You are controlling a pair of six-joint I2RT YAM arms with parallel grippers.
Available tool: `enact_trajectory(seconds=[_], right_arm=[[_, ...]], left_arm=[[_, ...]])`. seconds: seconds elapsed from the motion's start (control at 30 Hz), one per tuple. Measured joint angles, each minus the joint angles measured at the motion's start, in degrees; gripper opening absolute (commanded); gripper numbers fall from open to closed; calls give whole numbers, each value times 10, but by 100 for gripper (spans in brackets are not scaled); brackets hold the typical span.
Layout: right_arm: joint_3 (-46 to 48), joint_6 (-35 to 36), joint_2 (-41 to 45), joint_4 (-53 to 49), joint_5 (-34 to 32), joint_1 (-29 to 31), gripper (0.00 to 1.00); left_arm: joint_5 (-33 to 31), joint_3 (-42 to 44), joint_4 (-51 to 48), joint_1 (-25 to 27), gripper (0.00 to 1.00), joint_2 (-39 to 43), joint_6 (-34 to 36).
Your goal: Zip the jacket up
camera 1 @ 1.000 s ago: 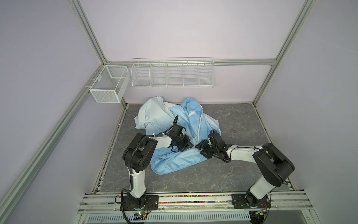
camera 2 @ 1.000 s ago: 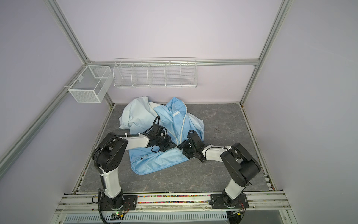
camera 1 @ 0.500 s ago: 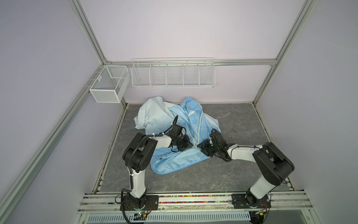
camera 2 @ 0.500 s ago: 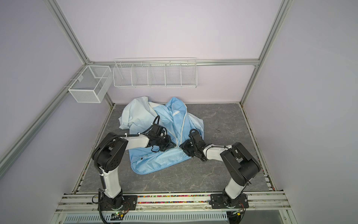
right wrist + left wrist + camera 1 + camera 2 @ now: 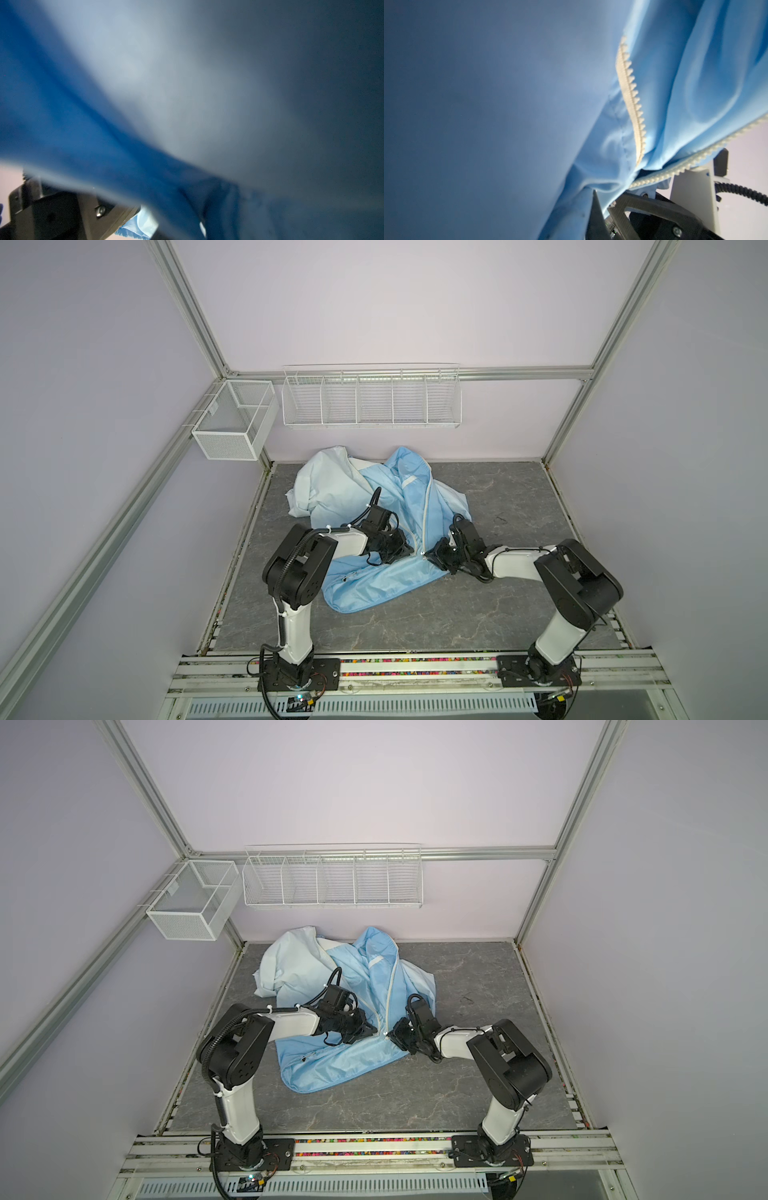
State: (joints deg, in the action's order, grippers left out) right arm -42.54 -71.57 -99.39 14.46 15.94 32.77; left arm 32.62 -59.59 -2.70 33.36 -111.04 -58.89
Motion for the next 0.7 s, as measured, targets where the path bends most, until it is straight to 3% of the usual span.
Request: enact_trajectory(seconds=[0.37,0.7], right_arm=[[-3,0,-15,26,30,-14,7],[-15,-2,-17,55,84,-30,7]], left_arm=[[-3,0,5,-3,0,-1,-5],[-7,0,4,-18,0,2,-5]])
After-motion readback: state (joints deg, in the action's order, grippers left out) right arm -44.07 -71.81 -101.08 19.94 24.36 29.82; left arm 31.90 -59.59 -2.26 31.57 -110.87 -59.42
